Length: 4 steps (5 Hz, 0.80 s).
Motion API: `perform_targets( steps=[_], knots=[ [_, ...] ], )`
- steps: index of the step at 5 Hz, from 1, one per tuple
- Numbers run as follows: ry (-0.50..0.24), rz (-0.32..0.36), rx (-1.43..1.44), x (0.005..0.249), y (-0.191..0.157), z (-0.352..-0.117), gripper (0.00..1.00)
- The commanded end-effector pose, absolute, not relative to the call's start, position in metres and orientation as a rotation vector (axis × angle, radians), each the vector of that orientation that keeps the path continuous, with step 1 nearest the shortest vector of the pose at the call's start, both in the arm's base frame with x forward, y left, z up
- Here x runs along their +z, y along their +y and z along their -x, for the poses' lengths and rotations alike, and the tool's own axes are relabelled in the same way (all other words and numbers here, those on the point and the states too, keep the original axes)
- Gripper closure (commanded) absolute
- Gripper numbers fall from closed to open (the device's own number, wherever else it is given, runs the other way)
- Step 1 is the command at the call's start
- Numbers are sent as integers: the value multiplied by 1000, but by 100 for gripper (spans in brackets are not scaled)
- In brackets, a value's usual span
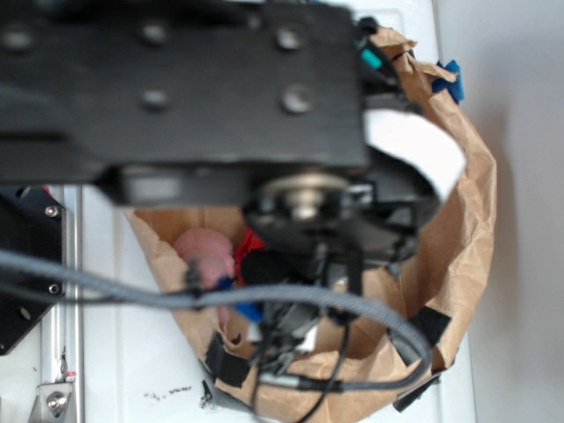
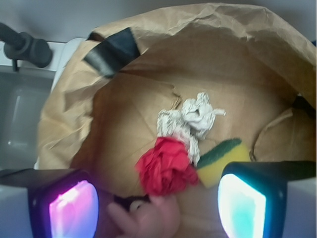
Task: Grab the white paper.
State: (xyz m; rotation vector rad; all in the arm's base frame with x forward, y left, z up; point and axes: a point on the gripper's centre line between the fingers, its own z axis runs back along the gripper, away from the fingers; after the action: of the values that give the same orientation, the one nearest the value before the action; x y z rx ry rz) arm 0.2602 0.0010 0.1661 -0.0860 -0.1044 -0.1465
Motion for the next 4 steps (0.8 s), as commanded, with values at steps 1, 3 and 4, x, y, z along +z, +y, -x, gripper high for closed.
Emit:
perform_targets(
  steps=[1,3,4],
  knots=[
    [-236,65,-1,157,16,-279,0],
    [-213,49,-21,150,22,-282,0],
    [-213,49,-21,150,22,-282,0]
  ],
)
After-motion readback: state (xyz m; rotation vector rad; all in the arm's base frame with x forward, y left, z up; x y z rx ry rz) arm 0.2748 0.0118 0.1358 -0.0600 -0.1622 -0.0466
